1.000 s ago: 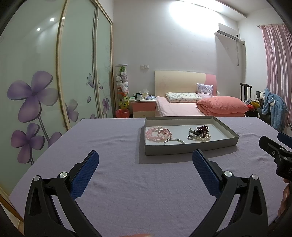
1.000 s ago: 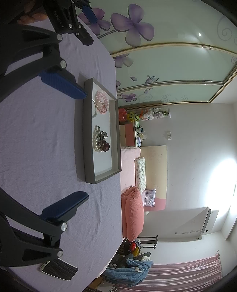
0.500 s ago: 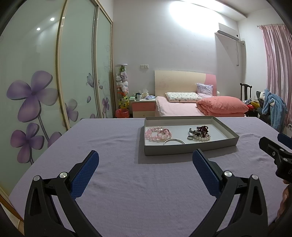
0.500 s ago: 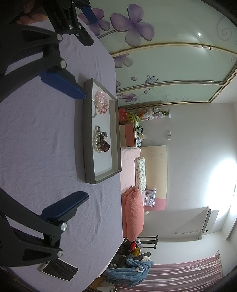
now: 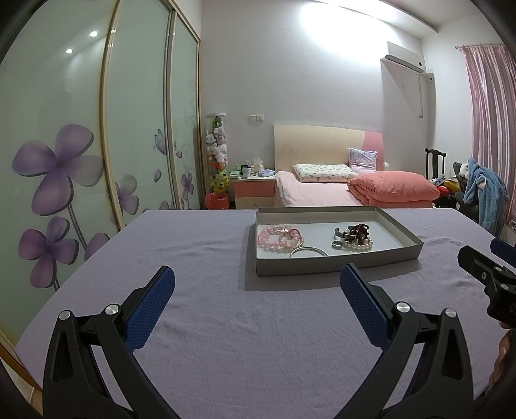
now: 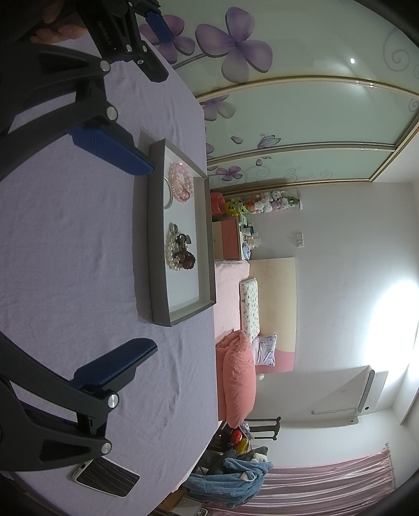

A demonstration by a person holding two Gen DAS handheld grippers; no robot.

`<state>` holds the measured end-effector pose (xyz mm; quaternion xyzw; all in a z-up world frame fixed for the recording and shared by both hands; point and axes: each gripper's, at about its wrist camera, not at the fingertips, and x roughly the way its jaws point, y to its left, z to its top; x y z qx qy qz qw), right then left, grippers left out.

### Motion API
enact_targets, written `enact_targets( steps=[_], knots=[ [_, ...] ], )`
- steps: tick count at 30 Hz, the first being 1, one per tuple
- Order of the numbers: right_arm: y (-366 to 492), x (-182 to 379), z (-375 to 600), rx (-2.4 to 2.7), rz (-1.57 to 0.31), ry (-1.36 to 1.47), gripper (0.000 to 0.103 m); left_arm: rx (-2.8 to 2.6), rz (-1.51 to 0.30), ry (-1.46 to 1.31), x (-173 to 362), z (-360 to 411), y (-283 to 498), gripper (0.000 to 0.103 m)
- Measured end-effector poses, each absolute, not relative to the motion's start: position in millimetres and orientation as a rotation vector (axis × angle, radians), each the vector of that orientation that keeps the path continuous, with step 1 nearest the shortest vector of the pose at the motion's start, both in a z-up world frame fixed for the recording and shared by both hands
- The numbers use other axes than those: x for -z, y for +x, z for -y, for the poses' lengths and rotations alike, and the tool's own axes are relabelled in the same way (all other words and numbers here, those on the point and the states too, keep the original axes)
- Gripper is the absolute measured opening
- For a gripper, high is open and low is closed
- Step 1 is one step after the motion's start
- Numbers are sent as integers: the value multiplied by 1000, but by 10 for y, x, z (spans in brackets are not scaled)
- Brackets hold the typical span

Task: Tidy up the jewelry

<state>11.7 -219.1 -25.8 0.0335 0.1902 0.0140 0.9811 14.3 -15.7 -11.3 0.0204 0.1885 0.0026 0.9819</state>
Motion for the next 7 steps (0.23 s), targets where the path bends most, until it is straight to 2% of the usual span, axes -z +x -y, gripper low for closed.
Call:
enact_targets(
  steps=[7],
  knots=[
    [115, 257, 2189, -27, -383, 69, 99, -5, -384, 38, 98, 157, 158, 101]
  ],
)
